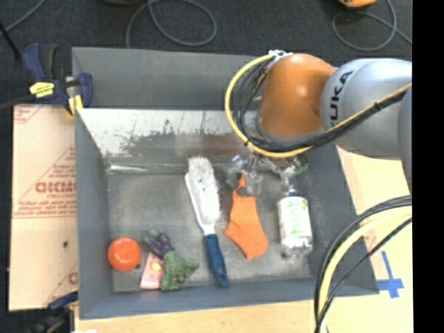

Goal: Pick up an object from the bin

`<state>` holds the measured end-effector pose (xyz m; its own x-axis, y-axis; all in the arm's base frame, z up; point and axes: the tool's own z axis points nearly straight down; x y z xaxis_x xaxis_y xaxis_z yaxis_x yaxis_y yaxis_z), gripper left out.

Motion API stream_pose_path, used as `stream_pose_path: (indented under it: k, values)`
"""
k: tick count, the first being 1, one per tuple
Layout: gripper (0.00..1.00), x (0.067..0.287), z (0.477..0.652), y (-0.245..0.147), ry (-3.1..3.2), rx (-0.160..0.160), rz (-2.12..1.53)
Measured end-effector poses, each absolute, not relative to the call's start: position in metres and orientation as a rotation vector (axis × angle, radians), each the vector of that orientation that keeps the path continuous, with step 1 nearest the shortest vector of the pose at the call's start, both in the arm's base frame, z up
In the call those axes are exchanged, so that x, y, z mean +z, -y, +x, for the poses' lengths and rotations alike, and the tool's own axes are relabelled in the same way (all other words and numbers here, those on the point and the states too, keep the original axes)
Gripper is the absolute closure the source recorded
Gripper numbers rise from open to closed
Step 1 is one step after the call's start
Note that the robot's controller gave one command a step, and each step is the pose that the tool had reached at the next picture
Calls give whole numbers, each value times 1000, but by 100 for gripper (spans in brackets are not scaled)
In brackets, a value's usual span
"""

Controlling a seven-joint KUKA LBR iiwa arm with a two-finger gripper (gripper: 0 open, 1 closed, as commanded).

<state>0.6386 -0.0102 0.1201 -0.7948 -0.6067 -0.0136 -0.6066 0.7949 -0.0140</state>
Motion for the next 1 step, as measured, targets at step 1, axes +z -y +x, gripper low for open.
stream_pose_path:
  k: [1]
  values:
    - [100, 125, 639, 10, -2960, -14, -999]
